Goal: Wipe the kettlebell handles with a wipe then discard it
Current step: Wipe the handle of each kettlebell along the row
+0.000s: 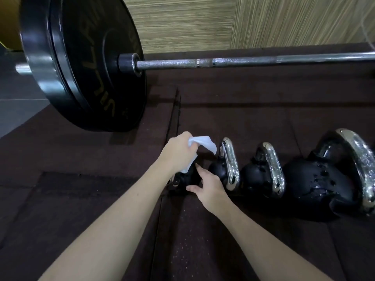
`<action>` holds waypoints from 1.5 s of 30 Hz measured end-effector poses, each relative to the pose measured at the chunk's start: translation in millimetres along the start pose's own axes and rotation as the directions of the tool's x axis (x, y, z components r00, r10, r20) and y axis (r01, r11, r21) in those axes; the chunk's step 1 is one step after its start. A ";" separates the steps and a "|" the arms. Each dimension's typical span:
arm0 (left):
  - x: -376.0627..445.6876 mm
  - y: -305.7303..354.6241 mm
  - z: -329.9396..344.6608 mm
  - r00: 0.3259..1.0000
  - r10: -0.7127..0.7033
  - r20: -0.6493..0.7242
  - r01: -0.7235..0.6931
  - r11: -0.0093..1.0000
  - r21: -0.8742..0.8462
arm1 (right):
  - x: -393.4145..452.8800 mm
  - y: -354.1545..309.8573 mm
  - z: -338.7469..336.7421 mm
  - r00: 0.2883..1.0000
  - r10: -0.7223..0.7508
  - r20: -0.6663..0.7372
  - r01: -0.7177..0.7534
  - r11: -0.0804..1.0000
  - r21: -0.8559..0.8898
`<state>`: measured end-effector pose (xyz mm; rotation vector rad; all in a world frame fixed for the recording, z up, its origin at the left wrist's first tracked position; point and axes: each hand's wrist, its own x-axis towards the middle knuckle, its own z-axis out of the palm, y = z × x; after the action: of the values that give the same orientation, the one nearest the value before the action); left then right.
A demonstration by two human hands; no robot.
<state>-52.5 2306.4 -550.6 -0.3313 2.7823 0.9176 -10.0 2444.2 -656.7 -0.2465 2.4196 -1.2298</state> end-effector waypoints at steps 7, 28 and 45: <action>-87.7 -38.5 14.3 0.985 0.010 -0.170 -0.047 0.976 -0.214 | -3.6 -3.2 -1.8 1.000 -0.015 0.018 0.015 0.999 -0.030; -30.3 53.1 -12.1 0.803 0.475 -0.359 -0.512 0.859 -0.008 | -63.9 32.0 -60.2 0.955 -0.004 -0.297 0.025 0.997 0.067; 16.0 73.9 51.0 0.962 0.169 0.216 -0.086 0.933 -0.350 | -40.3 60.5 -48.9 0.944 -0.046 -0.328 0.019 0.996 -0.085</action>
<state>-82.1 2392.6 -553.5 -0.0751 2.4407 1.3731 6.6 2529.5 -668.4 -0.1106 2.7650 -1.2748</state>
